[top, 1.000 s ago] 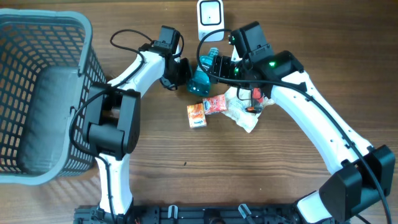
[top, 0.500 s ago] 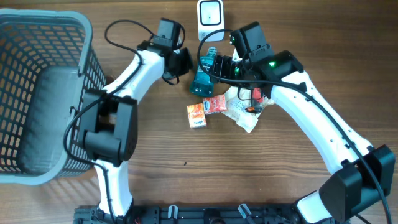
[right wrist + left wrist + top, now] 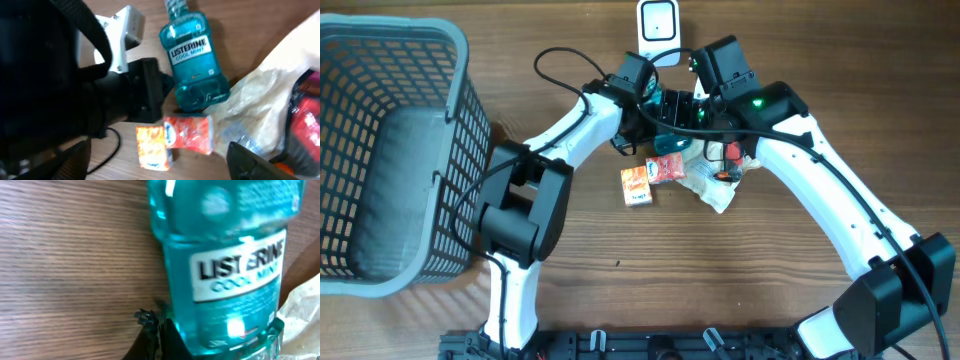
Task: Scan the item barcode
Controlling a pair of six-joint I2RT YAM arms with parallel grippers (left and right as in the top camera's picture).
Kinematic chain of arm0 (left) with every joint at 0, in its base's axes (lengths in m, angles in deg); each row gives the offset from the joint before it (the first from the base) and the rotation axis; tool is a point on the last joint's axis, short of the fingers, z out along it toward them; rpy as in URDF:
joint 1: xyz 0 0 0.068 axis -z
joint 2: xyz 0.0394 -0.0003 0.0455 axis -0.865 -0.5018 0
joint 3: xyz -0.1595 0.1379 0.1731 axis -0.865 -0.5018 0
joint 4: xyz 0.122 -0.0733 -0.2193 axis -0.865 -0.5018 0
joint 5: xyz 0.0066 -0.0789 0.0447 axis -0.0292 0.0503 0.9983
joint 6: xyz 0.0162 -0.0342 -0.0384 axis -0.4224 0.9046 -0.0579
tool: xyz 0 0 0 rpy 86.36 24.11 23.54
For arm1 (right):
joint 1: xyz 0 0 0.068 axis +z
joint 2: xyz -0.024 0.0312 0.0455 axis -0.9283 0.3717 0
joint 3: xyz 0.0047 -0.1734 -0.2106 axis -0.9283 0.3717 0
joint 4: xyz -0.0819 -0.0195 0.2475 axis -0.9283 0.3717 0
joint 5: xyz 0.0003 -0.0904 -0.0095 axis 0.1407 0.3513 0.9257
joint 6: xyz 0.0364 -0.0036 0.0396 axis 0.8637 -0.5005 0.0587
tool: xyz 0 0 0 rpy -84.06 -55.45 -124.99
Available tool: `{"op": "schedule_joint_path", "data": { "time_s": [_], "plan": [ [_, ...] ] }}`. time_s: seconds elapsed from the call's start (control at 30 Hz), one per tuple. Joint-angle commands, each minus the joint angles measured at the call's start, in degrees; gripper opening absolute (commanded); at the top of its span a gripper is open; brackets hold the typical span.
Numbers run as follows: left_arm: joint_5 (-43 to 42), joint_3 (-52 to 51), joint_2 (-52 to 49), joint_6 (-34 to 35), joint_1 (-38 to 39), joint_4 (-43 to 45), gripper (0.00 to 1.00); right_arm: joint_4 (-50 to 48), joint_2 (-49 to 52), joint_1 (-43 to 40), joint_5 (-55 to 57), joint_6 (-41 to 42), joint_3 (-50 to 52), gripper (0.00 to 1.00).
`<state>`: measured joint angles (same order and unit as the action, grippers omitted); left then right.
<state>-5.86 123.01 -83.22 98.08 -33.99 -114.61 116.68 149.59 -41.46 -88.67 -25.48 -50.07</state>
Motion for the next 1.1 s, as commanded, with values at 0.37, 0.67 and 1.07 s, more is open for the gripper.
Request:
{"op": "schedule_joint_path", "data": {
  "time_s": [0.37, 0.67, 1.07],
  "plan": [
    [1.84, 0.07, 12.35, 0.79, -13.42, -6.38, 0.79, -1.07, 4.87, -1.95, 3.74, -27.67, -9.4, 0.99],
    [1.86, 0.04, 12.35, 0.83, -14.08, -10.14, 1.0, -12.09, 19.02, -1.84, 3.76, -30.97, -9.38, 0.97],
    [1.88, 0.04, 12.35, 6.51, -14.73, -13.77, 1.0, -13.27, 27.61, -1.79, 2.58, -39.91, -9.11, 1.0]
  ]
}}
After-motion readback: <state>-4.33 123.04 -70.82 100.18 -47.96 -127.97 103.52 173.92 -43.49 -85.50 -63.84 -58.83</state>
